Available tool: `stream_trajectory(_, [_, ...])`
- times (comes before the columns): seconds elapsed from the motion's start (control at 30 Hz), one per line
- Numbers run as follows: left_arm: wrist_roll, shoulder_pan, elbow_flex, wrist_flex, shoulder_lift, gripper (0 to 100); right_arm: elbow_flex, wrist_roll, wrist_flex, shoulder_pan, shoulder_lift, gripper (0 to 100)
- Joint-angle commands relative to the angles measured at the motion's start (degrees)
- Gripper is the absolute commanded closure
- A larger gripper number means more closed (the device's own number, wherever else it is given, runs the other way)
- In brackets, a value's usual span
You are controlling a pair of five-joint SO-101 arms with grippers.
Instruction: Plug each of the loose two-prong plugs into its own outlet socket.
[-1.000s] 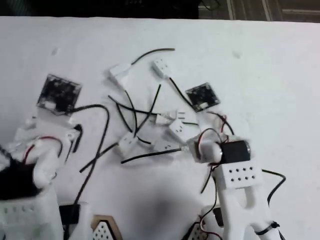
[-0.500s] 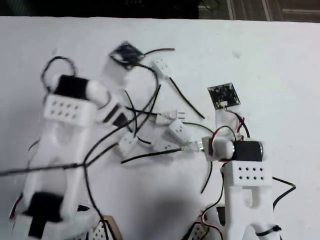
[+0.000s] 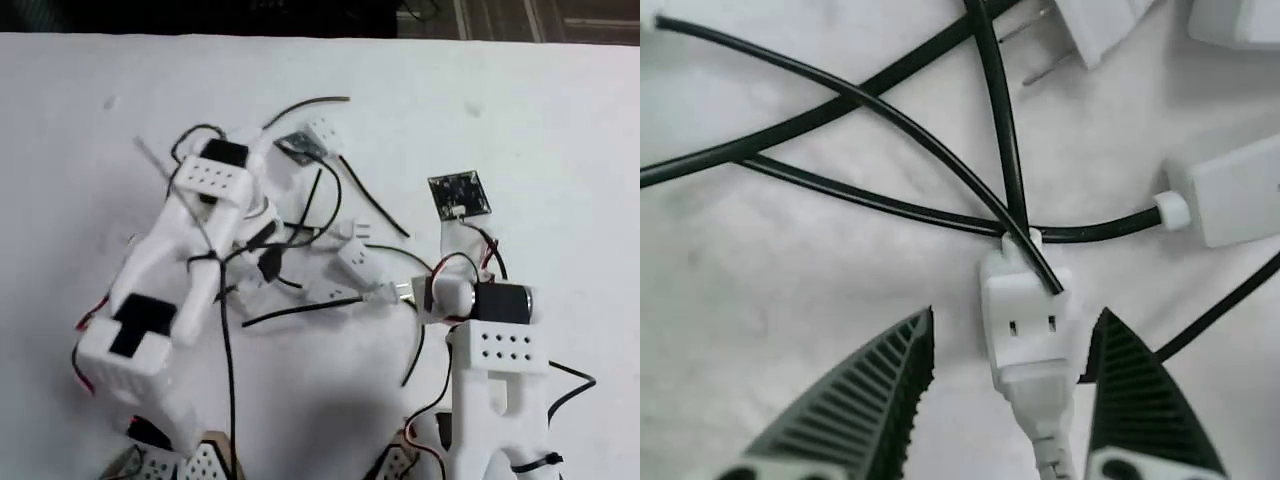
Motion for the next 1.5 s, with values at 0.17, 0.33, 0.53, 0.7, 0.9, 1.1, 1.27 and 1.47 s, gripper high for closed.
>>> stream_trajectory(0.17, [0.4,0.6,-2.4,-1.8,7.8,75,-0.4,0.4,-0.8,0.5,-1.2,98.1])
stream_trajectory(0.33, [0.3,0.4,-2.4,-3.1,10.1,84,-0.4,0.4,-0.8,0.5,-1.2,98.0])
stream_trajectory(0.53, [0.0,0.8,-3.4,1.8,7.3,97,-0.4,0.4,-0.8,0.5,-1.2,98.0])
stream_trajectory(0.7, [0.0,-1.6,-10.2,9.2,-1.2,98,-0.4,0.4,-0.8,0.5,-1.2,98.0])
stream_trajectory(0.9, [0.4,-5.4,-20.8,11.9,-6.0,98,-0.3,0.4,-0.7,0.3,-1.2,98.0])
stream_trajectory(1.1, [0.5,-5.6,-24.3,5.3,-4.4,98,-0.3,0.4,-0.7,0.2,-1.2,98.0])
stream_trajectory(1.27, [0.5,-5.8,-27.3,-7.3,0.8,98,-0.3,0.4,-0.8,0.2,-1.2,98.0])
stream_trajectory(1.47, [0.6,-5.9,-34.4,-16.2,9.3,98,-0.2,0.4,-0.8,0.1,-1.2,98.0])
